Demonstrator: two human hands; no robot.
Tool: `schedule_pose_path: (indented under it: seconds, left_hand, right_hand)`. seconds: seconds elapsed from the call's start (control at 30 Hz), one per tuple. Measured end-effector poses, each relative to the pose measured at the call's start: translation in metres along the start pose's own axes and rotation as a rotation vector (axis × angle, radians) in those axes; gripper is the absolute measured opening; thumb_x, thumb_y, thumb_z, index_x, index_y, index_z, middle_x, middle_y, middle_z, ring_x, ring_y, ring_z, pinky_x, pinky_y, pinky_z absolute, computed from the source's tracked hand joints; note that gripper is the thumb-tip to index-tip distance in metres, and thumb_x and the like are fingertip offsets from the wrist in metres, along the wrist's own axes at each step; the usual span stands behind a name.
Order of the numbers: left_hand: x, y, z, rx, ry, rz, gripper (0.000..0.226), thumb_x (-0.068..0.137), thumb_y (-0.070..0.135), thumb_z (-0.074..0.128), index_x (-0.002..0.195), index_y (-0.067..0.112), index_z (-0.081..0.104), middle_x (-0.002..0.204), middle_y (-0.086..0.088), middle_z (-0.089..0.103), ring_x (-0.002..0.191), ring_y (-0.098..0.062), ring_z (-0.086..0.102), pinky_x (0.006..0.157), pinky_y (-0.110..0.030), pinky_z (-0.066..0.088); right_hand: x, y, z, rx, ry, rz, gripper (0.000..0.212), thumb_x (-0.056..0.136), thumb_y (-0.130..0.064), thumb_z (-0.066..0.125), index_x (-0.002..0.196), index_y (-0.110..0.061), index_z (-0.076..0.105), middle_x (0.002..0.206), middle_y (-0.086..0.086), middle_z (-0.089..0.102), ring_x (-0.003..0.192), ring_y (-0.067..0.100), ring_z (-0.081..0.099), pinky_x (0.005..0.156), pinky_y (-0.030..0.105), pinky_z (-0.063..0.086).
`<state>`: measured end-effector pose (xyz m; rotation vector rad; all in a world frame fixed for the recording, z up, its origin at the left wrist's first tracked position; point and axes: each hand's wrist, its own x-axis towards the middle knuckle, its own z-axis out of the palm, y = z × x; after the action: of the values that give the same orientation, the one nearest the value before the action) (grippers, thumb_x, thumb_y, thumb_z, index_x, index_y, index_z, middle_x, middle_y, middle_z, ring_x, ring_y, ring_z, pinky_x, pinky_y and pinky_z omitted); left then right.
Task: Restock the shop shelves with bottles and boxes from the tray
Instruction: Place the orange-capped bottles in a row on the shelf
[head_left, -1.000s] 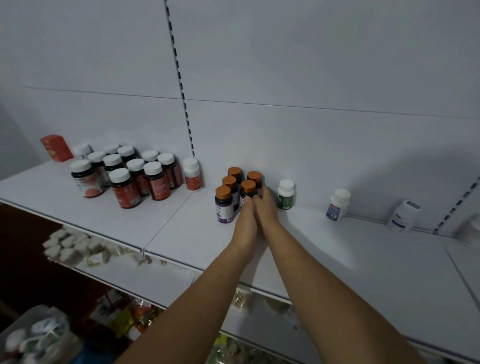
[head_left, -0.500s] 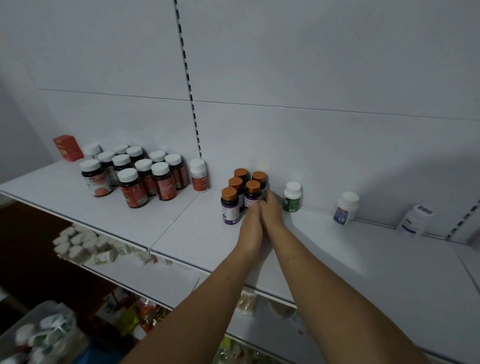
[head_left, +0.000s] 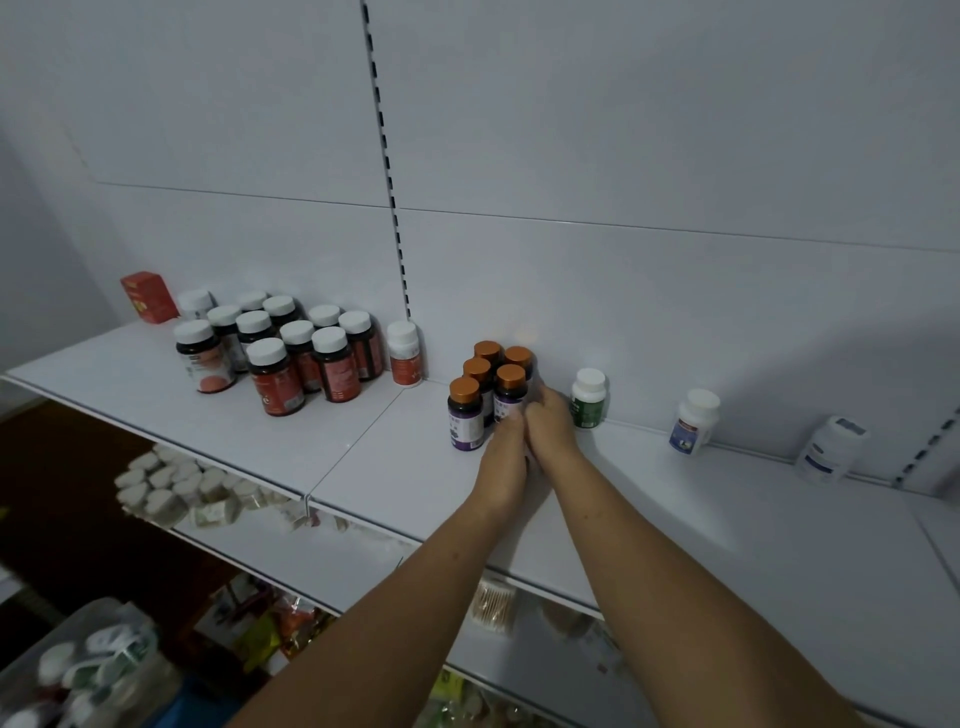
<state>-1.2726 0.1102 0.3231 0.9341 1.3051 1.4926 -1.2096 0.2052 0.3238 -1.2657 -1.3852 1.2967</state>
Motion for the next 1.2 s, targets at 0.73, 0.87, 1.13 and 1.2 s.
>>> schedule_pose_path:
  seconds: [0.73, 0.87, 1.13, 1.2]
  left_hand:
    - [-0.061, 0.204, -0.295, 1.415, 0.320, 0.508, 0.079, 0.094, 0.077, 0.045, 0.158, 0.031, 0.038, 0.160, 0.005, 0.046, 0.146, -0.021, 0.043, 0.115, -0.049, 0.041]
    - [-0.105, 0.201, -0.395, 1.521, 0.473, 0.331, 0.085, 0.093, 0.083, 0.038, 0.161, 0.032, 0.031, 0.165, 0.003, 0.041, 0.151, -0.023, 0.038, 0.121, -0.054, 0.035]
    - [-0.169, 0.165, -0.584, 1.544, 0.665, 0.008, 0.084, 0.094, 0.083, 0.036, 0.162, 0.036, 0.024, 0.167, 0.006, 0.037, 0.152, -0.024, 0.036, 0.121, -0.054, 0.034]
    - [-0.178, 0.145, -0.624, 1.501, 0.674, -0.059, 0.083, 0.094, 0.082, 0.039, 0.162, 0.034, 0.027, 0.166, 0.004, 0.039, 0.151, -0.025, 0.038, 0.119, -0.054, 0.037]
  right_hand:
    - [-0.118, -0.193, 0.148, -0.869, -0.334, -0.824, 0.073, 0.099, -0.057, 0.057, 0.161, -0.027, 0.031, 0.162, 0.002, 0.038, 0.145, 0.026, 0.039, 0.115, 0.046, 0.037]
    - [-0.137, -0.188, 0.250, -0.907, -0.487, -0.954, 0.075, 0.099, -0.060, 0.055, 0.160, -0.026, 0.031, 0.161, 0.003, 0.039, 0.146, 0.027, 0.040, 0.116, 0.048, 0.038]
    - [-0.172, -0.144, 0.459, -1.021, -0.747, -1.054, 0.071, 0.101, -0.058, 0.050, 0.161, -0.027, 0.028, 0.162, 0.005, 0.038, 0.146, 0.029, 0.039, 0.117, 0.051, 0.036]
    - [-0.177, -0.122, 0.508, -1.047, -0.822, -1.015, 0.071, 0.101, -0.058, 0.050, 0.161, -0.027, 0.028, 0.162, 0.005, 0.038, 0.146, 0.029, 0.040, 0.117, 0.051, 0.036]
